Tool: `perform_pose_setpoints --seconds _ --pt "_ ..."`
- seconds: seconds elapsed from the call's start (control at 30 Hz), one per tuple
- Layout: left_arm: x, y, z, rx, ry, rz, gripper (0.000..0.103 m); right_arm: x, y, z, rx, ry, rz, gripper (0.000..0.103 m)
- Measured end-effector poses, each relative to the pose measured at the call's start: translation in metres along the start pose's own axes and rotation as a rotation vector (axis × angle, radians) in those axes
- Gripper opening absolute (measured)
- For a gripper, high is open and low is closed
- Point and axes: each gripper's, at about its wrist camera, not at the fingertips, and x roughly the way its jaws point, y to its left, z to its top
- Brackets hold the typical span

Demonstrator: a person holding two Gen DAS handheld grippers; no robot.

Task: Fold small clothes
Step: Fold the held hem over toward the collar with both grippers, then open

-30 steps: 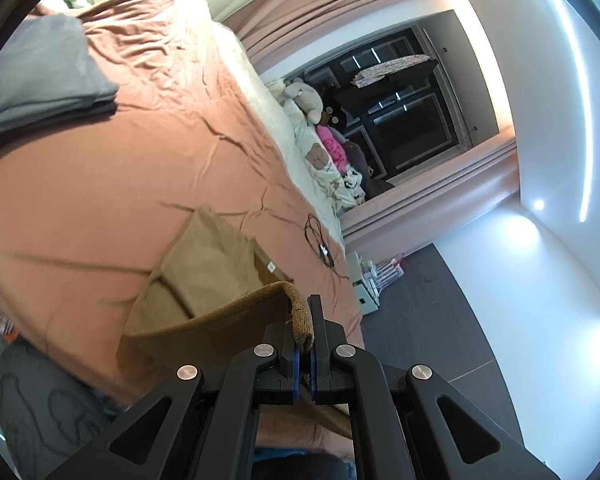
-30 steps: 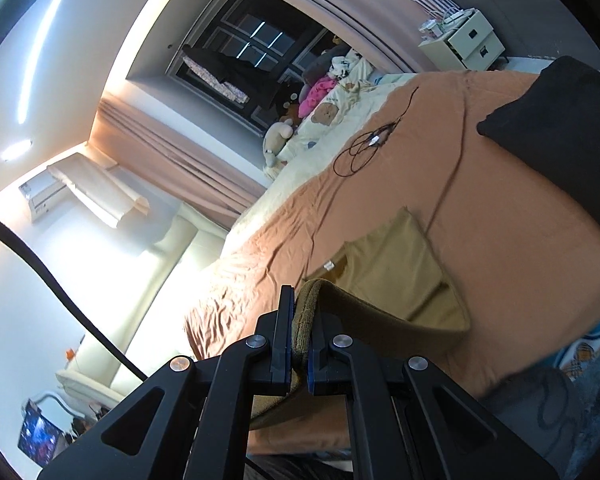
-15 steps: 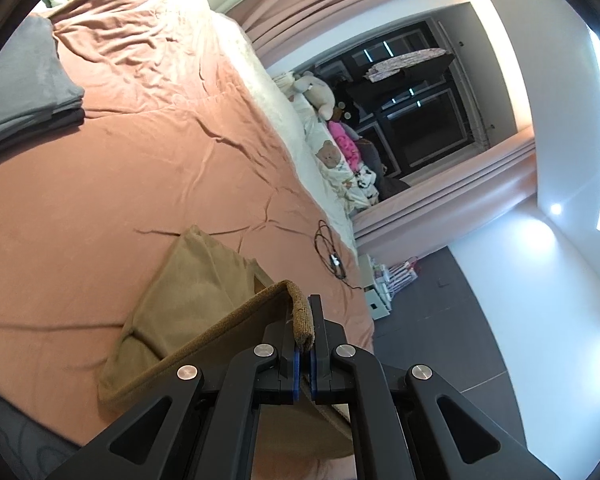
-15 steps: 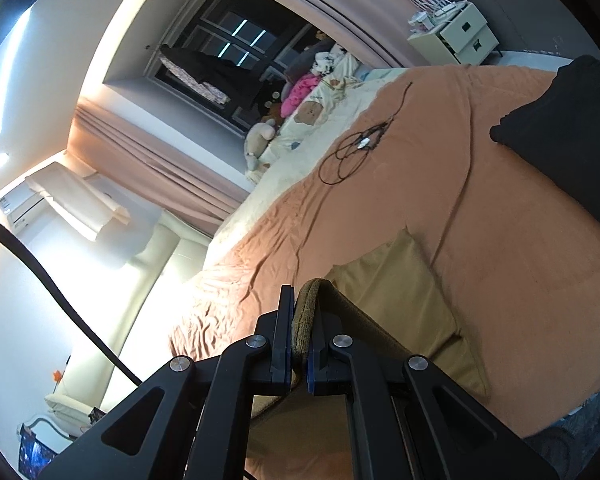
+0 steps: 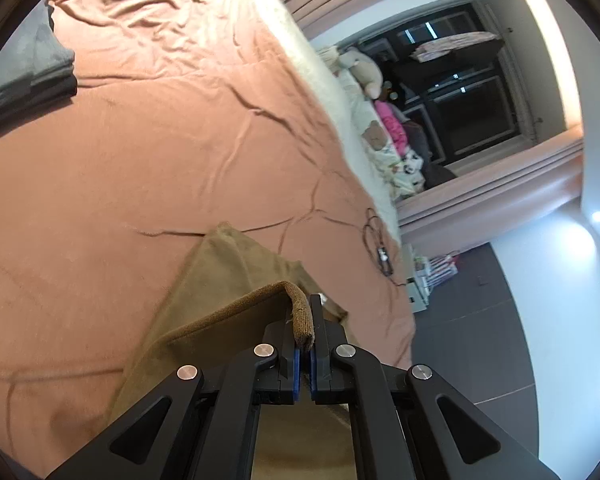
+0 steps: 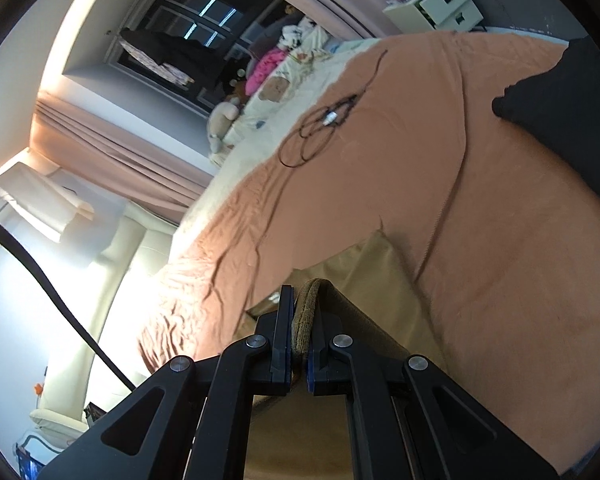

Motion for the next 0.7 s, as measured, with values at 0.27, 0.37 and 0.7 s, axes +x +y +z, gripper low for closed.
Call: perform_pose_setpoints --seconds 0.27,0.37,0.7 --pt "0.047 0.02 0.018 -0.015 0.033 0.066 0.002 0.042 0.0 0.02 0.003 0.044 -0.059 0.001" --pt "0.066 0.03 0.024 -0.022 0.049 0.097 0.002 0.055 0.001 0.026 0.009 0.061 -0.075 0.001" --pt "0.114 0.05 0.035 -0.033 0.116 0.16 0.002 0.095 0.001 0.039 0.008 0.111 -0.164 0.001"
